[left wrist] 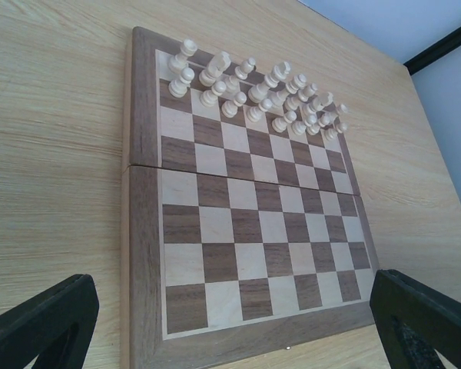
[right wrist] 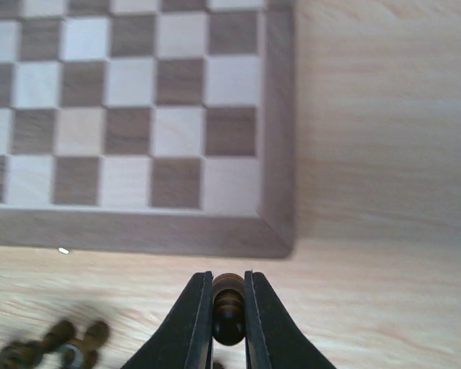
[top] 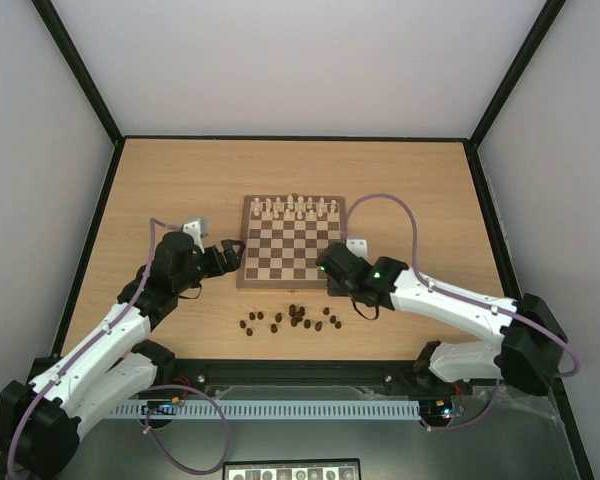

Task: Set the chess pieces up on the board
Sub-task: Place the chess piece on the chessboard.

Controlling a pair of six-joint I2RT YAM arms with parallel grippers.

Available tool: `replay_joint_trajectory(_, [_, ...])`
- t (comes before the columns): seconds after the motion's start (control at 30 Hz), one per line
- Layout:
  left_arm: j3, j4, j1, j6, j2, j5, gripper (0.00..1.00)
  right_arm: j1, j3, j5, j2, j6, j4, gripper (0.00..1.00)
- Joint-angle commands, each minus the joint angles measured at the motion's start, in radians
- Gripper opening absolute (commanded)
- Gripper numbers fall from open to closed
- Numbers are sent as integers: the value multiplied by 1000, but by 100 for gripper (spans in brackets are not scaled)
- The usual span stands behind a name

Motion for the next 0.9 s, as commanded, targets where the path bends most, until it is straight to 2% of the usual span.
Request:
replay_joint_trajectory(0.0, [-11,13,5,-23,3,-48,100,8,134,-4,134,-120,-23,6])
replay_joint_trajectory(0.2, [0,-24,62,-25,-22,-59,100,8,316,-47,319,-213,22,4])
replay_joint_trajectory(0.37, [15,-50,75,-16,-40,-61,100,-3,392,-15,426,-236,7,4])
replay_joint_trajectory(0.7, [21,-59,81,-2,-36,-58,100,-150,281,-74,396,-283,71,2])
replay_joint_trajectory(0.87, [27,-59,81,28,13,-50,99,-195,251,-99,396,-302,94,2])
